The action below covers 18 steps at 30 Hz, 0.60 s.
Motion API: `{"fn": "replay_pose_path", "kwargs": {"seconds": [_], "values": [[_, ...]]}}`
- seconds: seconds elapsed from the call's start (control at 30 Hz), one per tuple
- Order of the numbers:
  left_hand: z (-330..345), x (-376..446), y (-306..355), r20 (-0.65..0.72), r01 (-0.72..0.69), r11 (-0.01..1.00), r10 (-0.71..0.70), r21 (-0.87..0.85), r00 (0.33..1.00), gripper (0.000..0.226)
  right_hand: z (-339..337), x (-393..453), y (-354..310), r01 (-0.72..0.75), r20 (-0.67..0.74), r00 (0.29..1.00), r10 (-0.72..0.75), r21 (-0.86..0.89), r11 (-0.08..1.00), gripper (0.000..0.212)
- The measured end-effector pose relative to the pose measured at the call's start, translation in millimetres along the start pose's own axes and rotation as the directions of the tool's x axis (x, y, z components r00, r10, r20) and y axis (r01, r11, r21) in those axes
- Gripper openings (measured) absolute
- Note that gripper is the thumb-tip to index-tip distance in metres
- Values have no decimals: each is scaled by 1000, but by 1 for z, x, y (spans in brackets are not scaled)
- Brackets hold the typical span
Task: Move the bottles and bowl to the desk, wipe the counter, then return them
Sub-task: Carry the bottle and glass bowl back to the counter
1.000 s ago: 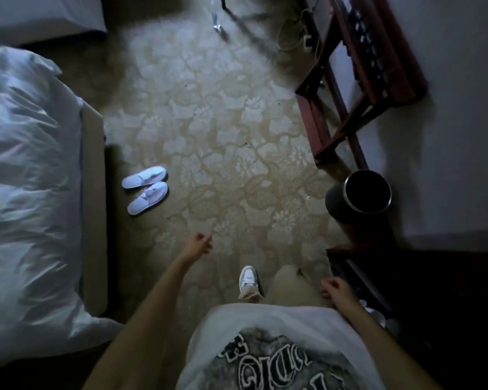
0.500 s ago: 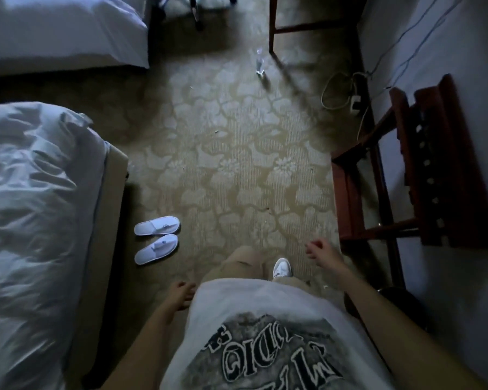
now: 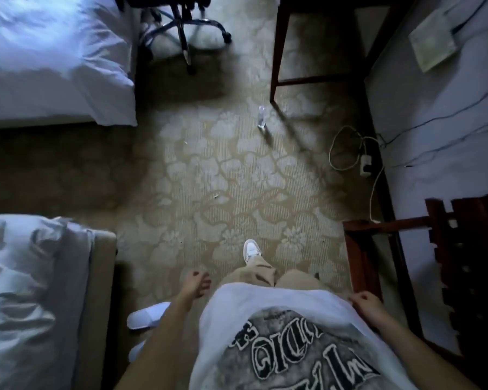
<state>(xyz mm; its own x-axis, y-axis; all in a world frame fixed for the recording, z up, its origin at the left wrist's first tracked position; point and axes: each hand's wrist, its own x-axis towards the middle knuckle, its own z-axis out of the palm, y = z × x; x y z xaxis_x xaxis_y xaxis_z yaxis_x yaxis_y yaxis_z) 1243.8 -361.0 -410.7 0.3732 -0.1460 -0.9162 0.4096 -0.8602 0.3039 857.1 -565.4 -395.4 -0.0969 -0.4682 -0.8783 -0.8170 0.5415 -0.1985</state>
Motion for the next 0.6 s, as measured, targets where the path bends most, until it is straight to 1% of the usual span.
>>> {"fn": "replay_pose_path", "kwargs": {"seconds": [0.07, 0.1, 0.17, 0.23, 0.3, 0.37, 0.4, 0.47, 0.53, 0.57, 0.6], "values": [[-20, 17, 104, -25, -175, 984, 176, 31, 984, 16, -11, 16, -41, -21, -24, 1000, 20, -35, 999, 12], [-29, 20, 155, -31, -259, 965, 261, 47, 965, 18, -14, 21, -65, -33, -10, 999, 33, -44, 998, 14], [-46, 33, 243, -25, -384, 922, 385, 51, 923, 22, -17, 33, -123, -2, 3, 1000, 2, -14, 1000, 19], [-58, 52, 312, -17, -446, 893, 447, 61, 894, 22, -17, 48, -188, 4, 15, 1000, -4, 13, 1000, 14], [-69, 78, 365, -10, -471, 879, 473, 71, 881, 21, -12, 79, -255, 15, 24, 1000, -16, 12, 1000, 19], [-78, 109, 394, 0, -428, 899, 430, 93, 903, 23, -6, 129, -321, 63, 43, 997, -64, 12, 998, 29], [-86, 124, 402, -14, -367, 925, 370, 101, 929, 22, -4, 160, -355, 79, 59, 995, -80, 14, 997, 29], [-99, 142, 407, -81, -212, 976, 216, 58, 973, 17, -5, 200, -433, 130, 99, 986, -130, 11, 991, 23], [-114, 152, 403, -171, -49, 998, 53, 29, 984, 14, -15, 185, -533, 187, 135, 972, -193, 59, 981, 20], [-122, 153, 406, -185, 26, 999, -21, 29, 982, 17, -22, 184, -579, 218, 133, 964, -229, 95, 971, 19], [-130, 156, 410, -189, 77, 995, -65, 59, 980, 24, -30, 180, -622, 248, 141, 954, -263, 116, 962, 17]]}}
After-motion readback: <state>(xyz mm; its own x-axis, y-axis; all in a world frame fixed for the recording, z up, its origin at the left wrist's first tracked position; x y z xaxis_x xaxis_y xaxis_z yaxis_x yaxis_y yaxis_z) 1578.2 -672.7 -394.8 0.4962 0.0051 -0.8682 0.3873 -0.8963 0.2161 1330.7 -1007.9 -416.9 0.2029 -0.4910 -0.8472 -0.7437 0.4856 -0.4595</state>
